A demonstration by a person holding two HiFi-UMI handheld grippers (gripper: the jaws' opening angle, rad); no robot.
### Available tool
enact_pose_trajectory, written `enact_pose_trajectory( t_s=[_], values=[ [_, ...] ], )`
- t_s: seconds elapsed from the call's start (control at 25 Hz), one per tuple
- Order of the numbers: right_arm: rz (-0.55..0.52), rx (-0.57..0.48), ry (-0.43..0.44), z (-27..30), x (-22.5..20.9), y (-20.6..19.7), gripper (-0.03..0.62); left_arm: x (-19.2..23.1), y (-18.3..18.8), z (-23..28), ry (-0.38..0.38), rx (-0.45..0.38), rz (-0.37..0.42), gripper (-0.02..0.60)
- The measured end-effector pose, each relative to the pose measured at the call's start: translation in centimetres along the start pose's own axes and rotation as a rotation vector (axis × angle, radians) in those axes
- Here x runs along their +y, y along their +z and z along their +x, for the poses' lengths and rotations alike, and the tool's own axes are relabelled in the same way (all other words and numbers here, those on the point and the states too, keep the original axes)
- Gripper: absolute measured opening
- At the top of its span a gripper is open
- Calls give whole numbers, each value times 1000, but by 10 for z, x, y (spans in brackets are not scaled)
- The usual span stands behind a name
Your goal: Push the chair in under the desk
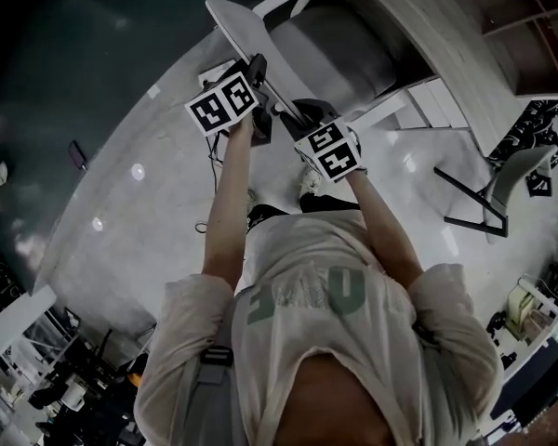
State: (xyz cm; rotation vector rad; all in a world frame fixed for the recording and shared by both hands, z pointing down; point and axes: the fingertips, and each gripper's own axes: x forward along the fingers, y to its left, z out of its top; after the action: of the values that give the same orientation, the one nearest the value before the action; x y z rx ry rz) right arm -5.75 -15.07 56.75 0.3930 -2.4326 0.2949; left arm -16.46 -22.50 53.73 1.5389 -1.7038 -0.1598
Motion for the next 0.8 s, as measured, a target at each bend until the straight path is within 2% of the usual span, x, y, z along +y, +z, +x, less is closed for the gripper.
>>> enact_pose_trajectory(
  t_s=[0.28,0.44,0.72,0.8],
  values=[
    [-8,-5,25,-12,-45,-3,118,-29,0,32,-5,-59,-14,175],
    [-10,-4,32,-17,-63,-5,118,-41,-1,44,-19,-60,-17,175],
    [-2,2,61,-17,-64,-5,126,-44,1,46,-37,-74,-19,169],
    [-22,16,56,-17,-59,-7,124,-43,4,34,-19,-106,25,142]
  ],
)
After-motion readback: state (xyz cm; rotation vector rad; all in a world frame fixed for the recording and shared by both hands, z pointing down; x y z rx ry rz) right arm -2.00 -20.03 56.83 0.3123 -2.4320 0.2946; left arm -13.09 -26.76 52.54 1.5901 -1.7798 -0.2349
